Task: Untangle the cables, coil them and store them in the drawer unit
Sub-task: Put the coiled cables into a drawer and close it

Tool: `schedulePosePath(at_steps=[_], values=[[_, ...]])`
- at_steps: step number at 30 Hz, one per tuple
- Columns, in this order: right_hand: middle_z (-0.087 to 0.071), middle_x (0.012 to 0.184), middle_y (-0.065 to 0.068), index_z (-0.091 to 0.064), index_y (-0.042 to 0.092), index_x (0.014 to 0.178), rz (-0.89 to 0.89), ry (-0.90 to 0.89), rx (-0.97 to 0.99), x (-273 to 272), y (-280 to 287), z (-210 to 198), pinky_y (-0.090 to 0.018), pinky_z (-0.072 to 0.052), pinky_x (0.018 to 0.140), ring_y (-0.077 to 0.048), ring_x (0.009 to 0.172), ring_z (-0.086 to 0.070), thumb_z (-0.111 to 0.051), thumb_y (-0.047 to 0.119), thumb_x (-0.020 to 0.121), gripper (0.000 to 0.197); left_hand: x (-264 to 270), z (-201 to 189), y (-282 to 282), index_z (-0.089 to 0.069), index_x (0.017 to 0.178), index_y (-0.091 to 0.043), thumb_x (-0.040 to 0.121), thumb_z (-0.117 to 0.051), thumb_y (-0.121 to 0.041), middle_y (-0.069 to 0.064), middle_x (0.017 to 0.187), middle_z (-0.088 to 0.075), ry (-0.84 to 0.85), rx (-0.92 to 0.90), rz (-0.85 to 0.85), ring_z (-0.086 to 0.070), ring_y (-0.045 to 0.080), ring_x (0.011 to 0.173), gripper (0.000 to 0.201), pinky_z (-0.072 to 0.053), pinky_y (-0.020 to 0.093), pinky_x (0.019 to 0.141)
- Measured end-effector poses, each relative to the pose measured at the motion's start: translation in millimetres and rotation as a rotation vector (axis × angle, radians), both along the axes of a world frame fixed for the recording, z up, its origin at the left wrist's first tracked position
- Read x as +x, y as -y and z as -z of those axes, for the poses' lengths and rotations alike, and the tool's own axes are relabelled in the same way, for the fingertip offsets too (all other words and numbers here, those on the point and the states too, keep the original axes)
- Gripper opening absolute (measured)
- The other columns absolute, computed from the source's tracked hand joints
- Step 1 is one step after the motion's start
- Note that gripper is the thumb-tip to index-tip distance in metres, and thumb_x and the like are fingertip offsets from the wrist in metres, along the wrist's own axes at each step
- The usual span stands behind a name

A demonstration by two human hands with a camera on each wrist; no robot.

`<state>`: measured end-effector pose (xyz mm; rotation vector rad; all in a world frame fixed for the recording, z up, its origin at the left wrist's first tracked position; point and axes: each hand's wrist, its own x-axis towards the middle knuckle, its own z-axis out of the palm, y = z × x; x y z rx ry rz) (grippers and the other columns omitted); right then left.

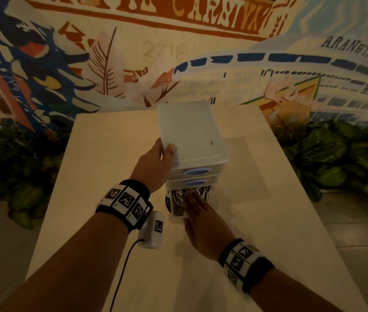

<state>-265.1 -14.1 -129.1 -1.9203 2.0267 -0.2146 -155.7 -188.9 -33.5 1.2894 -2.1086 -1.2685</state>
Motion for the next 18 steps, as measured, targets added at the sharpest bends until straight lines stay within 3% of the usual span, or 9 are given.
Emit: schedulePosePath(at_steps=[3, 10, 12, 14, 18], values=[[0.010, 0.169, -0.006, 0.004, 0.012, 0.162, -0.015, -0.031, 0.062, 4.7, -0.9, 8.3, -0.039, -0.004, 0.128, -0.024, 0.157, 0.010, -0.007, 0.046, 0.099, 0.073, 0.4, -0.1, -0.5, -0.043, 0.139, -0.035, 0.103, -0.033, -0.058, -0.006, 0.118, -0.061, 0.016, -0.019, 0.004, -0.064, 0.026, 0.108, 0.044, -0.058, 0.051, 0.088], [0.012, 0.169, -0.007, 0.007, 0.011, 0.161, -0.026, -0.065, 0.143, 8.5, 8.5, -2.8, -0.032, 0.008, 0.123, -0.025, 0.157, 0.010, 0.001, 0.053, 0.090, 0.083, -1.1, -3.7, -1.4, -0.042, 0.141, -0.034, 0.105, -0.033, -0.054, -0.001, 0.118, -0.063, 0.046, -0.042, 0.005, -0.066, 0.027, 0.103, 0.042, -0.059, 0.050, 0.085], [0.009, 0.169, -0.006, 0.005, 0.012, 0.161, -0.053, -0.074, 0.146, 0.5, 10.0, -8.2, -0.031, 0.006, 0.124, -0.024, 0.157, 0.008, -0.013, 0.045, 0.103, 0.069, -2.3, -4.4, 1.1, -0.041, 0.143, -0.033, 0.105, -0.033, -0.054, 0.003, 0.126, -0.064, 0.047, -0.036, 0.005, -0.064, 0.029, 0.108, 0.044, -0.058, 0.051, 0.087], [0.005, 0.169, -0.006, 0.003, 0.014, 0.161, -0.073, -0.061, 0.111, -7.8, 9.5, -5.6, -0.036, -0.001, 0.128, -0.023, 0.157, 0.005, -0.022, 0.037, 0.108, 0.063, -2.4, -4.3, 1.7, -0.041, 0.144, -0.032, 0.105, -0.033, -0.054, 0.004, 0.130, -0.063, 0.043, -0.029, 0.008, -0.064, 0.031, 0.111, 0.046, -0.058, 0.052, 0.089], [-0.001, 0.170, -0.007, 0.000, 0.013, 0.162, -0.105, -0.063, 0.080, -14.0, 9.5, 7.3, -0.040, -0.012, 0.128, -0.024, 0.158, 0.001, 0.001, 0.043, 0.097, 0.072, -2.3, -3.3, 2.2, -0.041, 0.144, -0.031, 0.104, -0.033, -0.056, 0.006, 0.130, -0.063, 0.040, -0.027, 0.011, -0.064, 0.032, 0.111, 0.047, -0.058, 0.052, 0.088]])
